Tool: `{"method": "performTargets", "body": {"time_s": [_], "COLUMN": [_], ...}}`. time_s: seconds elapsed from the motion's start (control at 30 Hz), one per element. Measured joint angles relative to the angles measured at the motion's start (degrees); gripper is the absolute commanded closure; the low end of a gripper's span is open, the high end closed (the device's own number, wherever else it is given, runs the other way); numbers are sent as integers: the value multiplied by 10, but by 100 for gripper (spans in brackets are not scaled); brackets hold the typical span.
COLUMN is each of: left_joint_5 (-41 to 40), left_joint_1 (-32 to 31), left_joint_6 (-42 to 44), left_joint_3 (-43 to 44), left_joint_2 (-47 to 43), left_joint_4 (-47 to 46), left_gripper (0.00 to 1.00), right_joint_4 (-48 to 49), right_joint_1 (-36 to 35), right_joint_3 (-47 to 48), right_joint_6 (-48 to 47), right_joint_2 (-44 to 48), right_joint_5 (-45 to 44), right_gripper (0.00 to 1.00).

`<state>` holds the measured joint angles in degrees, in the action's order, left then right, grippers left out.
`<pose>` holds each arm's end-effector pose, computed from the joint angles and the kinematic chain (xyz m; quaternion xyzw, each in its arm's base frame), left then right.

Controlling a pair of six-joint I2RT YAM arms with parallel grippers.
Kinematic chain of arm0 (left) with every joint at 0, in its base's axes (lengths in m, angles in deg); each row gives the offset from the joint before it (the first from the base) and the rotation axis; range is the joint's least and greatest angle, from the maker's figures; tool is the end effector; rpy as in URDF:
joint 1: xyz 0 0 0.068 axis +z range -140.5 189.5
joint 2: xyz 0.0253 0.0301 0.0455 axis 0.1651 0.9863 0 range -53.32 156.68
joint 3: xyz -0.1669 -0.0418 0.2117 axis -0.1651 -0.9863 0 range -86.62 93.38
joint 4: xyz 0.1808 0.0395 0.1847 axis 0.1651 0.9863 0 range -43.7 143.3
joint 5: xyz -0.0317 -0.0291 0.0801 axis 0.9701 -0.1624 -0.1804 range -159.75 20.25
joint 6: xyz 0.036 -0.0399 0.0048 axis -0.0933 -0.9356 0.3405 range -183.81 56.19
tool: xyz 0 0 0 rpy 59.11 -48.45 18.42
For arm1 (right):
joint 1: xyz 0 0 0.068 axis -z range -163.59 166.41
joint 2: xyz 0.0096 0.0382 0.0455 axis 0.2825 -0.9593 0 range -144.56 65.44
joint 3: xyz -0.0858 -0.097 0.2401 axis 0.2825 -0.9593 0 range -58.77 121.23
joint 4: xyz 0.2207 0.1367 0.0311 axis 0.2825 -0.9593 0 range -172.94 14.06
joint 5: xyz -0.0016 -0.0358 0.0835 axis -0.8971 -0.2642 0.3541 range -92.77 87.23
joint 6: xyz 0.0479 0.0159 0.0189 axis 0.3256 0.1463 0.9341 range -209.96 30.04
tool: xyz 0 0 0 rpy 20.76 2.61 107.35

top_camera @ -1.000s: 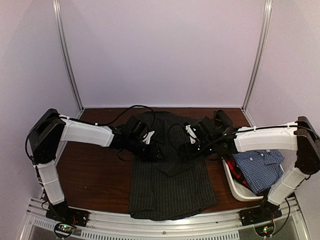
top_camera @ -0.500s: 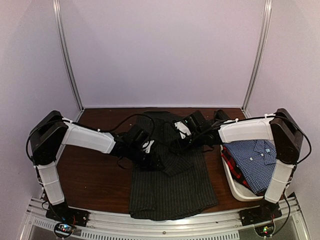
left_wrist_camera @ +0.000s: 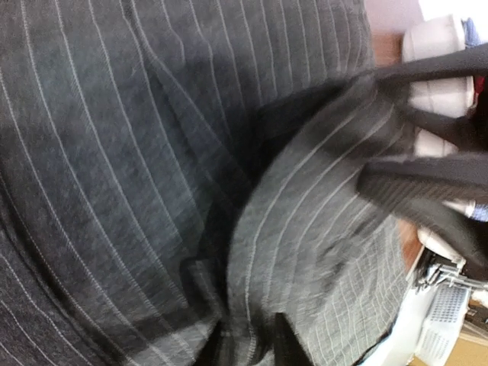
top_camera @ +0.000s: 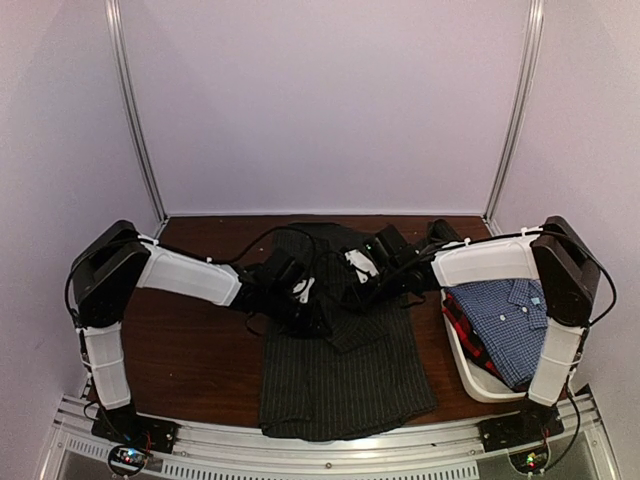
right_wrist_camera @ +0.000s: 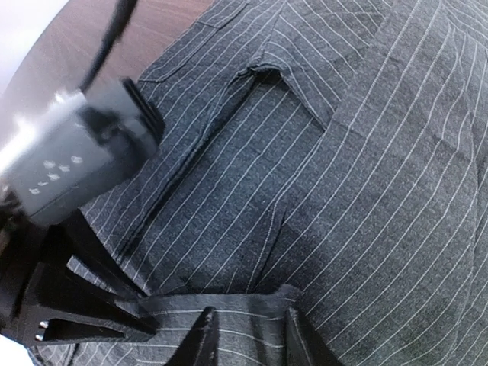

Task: Fold and stack the long sleeve shirts
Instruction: Pick up the sleeve from the center of the board.

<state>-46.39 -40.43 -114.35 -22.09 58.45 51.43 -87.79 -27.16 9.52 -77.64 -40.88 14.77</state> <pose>0.2424 -0.3102 0.1350 0.0603 0.9273 -0.3653 0.0548 0.2778 0.2791 0.1806 -0.3004 0.8800 0.2853 0.2323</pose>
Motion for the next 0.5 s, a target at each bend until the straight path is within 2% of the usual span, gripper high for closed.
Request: {"method": "performTargets", "body": {"time_s": [0.1,0.17,0.37,0.5], "left_joint_5": [-5,-11,-42,-59], "left_joint_1": [0,0,6,32], "left_joint_6": [7,18,65,118], "left_joint_3": [30,58,130,154], "left_joint_2": [0,0,-4,-26], "left_joint_4": [10,16,58,106], "left_gripper": [100,100,100,100], "right_joint_4": [-2,-5,-18,-17], "right_joint_1": [0,0,0,0], "right_joint_3": [-1,-1,-1,-1], "right_joint_6": [1,0,4,21], "right_joint_2": [2,5,47,99], "right_joint_5": [3,4,-2,-7], "right_gripper": [91,95,100,100]}}
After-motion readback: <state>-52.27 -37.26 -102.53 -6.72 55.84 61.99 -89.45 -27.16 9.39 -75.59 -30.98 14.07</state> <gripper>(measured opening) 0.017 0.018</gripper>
